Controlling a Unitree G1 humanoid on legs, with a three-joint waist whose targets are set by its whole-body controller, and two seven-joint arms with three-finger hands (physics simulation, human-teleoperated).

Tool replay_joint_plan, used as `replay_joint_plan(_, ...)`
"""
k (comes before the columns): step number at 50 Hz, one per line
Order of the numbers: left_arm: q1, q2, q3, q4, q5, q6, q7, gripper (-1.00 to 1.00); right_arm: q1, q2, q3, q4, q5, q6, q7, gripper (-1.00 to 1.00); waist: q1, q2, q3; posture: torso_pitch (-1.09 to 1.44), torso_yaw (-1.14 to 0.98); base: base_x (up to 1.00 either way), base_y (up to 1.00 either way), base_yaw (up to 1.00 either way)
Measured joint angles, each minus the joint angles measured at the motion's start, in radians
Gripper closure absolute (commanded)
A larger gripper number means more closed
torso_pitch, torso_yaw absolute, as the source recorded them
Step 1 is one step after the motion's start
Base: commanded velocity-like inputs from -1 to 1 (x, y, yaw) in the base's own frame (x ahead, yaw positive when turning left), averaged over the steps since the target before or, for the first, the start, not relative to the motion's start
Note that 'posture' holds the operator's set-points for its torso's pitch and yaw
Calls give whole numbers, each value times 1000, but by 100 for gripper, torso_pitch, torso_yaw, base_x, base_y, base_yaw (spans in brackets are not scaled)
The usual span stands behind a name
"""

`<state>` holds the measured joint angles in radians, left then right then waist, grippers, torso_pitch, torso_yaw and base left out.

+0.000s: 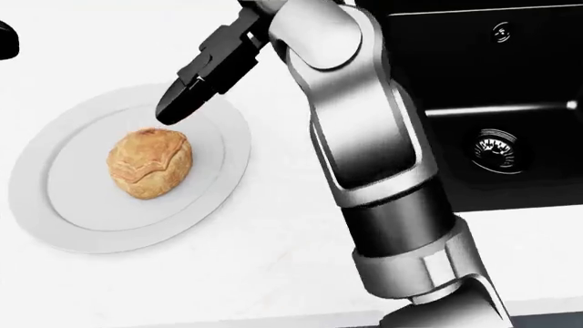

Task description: Place the pastries on the plates.

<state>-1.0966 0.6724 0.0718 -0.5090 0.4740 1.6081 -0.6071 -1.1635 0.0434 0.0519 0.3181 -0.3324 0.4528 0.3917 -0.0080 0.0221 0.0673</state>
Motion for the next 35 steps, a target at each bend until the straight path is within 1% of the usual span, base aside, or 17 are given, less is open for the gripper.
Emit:
replay_joint_plan(5,5,2,-2,5,4,-4,3,-100,61,-49,-32,-196,20,114,30,-100,0,-4,3,0,0,0,0,0)
replay_joint_plan(10,16,-9,-1,4,6,-13,2,-100,68,-102,-52,-310,51,191,35,-100,1,-7,0,0,0,0,0,0)
replay_joint_plan(14,17,-8,-1,2,9,-13,-1,-100,125,-150,-68,-394,65,224,30,-100,2,-13,-3,0,0,0,0,0)
replay_joint_plan(20,6,4,-10,0,18,-2,-6,-100,177,-248,-140,-478,92,312,-3,-100,7,-18,1,0,0,0,0,0)
replay_joint_plan(23,4,3,-11,3,21,-1,-8,-100,201,-279,-162,-514,109,336,-23,-100,5,-20,0,0,0,0,0,0)
replay_joint_plan(27,5,0,-13,4,24,-8,-13,-100,223,-316,-169,-536,143,358,-27,-100,5,-20,-1,0,0,0,0,0)
replay_joint_plan(32,10,0,-12,2,29,-11,-20,-100,259,-345,-171,-579,171,368,-25,-100,5,-23,0,0,0,0,0,0)
replay_joint_plan(35,13,-2,-13,1,34,-13,-23,-100,263,-366,-187,-570,186,374,-25,-100,7,-25,0,0,0,0,0,0)
